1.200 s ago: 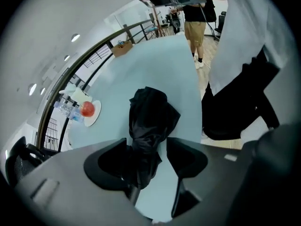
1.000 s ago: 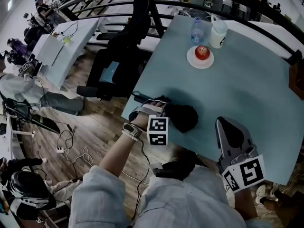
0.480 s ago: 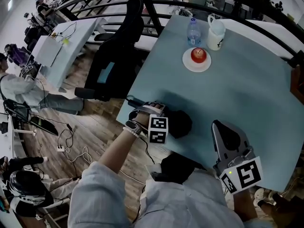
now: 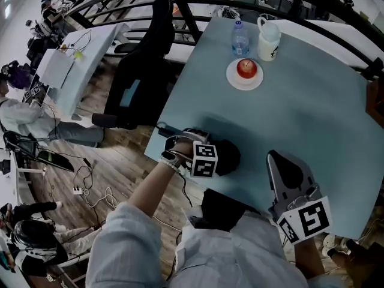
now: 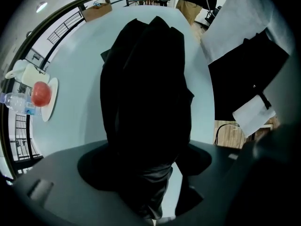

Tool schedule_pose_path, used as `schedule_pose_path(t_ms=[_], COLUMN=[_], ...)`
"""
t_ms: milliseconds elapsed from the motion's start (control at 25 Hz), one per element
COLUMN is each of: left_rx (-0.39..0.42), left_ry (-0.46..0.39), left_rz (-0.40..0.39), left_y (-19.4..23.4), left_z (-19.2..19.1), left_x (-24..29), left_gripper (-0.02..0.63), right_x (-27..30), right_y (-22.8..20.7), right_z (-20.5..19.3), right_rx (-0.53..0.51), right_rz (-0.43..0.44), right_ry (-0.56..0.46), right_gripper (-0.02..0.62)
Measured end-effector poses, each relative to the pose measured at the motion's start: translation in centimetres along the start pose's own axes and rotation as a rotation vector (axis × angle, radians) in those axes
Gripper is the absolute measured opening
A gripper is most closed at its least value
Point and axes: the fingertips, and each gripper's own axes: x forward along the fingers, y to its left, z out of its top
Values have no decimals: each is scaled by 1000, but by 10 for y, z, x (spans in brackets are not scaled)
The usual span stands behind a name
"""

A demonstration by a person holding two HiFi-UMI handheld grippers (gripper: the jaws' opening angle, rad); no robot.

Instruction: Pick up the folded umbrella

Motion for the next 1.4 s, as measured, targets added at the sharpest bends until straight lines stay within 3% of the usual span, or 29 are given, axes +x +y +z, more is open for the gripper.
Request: schedule_pose_path(t_ms=[320, 720, 1200, 1400], left_rx=[-5, -98, -219, -309], left_ry=[-71, -224, -462, -568], left_rz=[65, 117, 266, 325], left_y=[-3, 5, 20, 23], left_z=[1, 10, 22, 24], left_x=[-4, -22, -114, -155], left_gripper=[306, 296, 293, 293], right_x=[3, 5, -6, -11], right_y=[3, 15, 22, 21], right_z=[4, 13, 33, 44], right_rx=[1, -23, -53, -74], right_rz=[-66, -139, -222, -249], right_ry=[-13, -36, -80, -109], right_gripper=[0, 0, 0, 0])
